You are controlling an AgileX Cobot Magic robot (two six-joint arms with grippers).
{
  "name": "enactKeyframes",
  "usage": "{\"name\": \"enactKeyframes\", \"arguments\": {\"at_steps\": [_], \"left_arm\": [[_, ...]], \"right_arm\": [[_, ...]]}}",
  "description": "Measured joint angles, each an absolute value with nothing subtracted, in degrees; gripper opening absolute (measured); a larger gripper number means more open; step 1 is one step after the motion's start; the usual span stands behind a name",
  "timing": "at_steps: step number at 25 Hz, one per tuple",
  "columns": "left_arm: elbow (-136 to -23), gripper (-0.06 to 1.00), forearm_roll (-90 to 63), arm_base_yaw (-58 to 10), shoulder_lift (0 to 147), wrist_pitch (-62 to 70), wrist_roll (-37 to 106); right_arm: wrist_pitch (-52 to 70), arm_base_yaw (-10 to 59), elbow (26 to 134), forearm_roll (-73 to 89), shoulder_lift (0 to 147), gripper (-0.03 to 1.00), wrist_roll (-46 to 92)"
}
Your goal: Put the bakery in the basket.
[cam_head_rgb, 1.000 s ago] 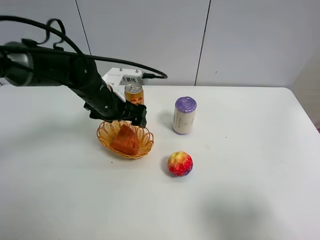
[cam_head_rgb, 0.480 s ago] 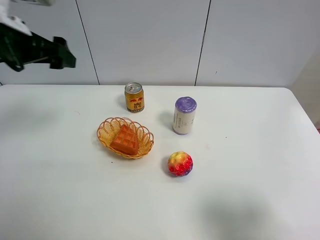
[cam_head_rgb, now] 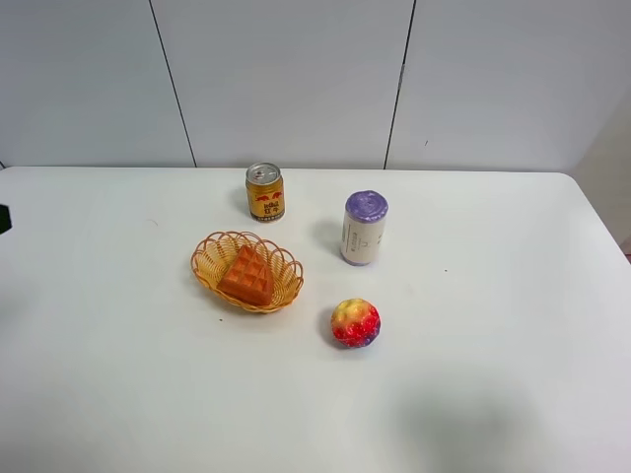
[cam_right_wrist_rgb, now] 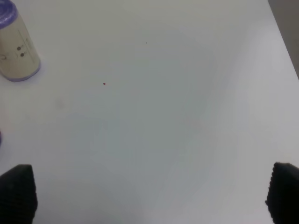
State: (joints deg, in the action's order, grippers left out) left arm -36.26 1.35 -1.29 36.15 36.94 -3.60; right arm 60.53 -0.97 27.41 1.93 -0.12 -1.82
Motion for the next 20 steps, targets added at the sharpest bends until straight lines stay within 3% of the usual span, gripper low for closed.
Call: {"name": "enactKeyframes", "arguments": {"at_steps": [7, 20], "left_arm": [[-31.5, 0.96, 1.4, 3.3, 19.7, 47.3, -3.6], [-31.5, 0.96, 3.7, 3.3, 4.2, 56.9, -3.6]], "right_arm": [[60.5, -1.0, 27.4, 1.9, -0.1, 0.99, -1.8], [60.5, -1.0, 27.4, 1.9, -0.1, 0.99, -1.8]]}}
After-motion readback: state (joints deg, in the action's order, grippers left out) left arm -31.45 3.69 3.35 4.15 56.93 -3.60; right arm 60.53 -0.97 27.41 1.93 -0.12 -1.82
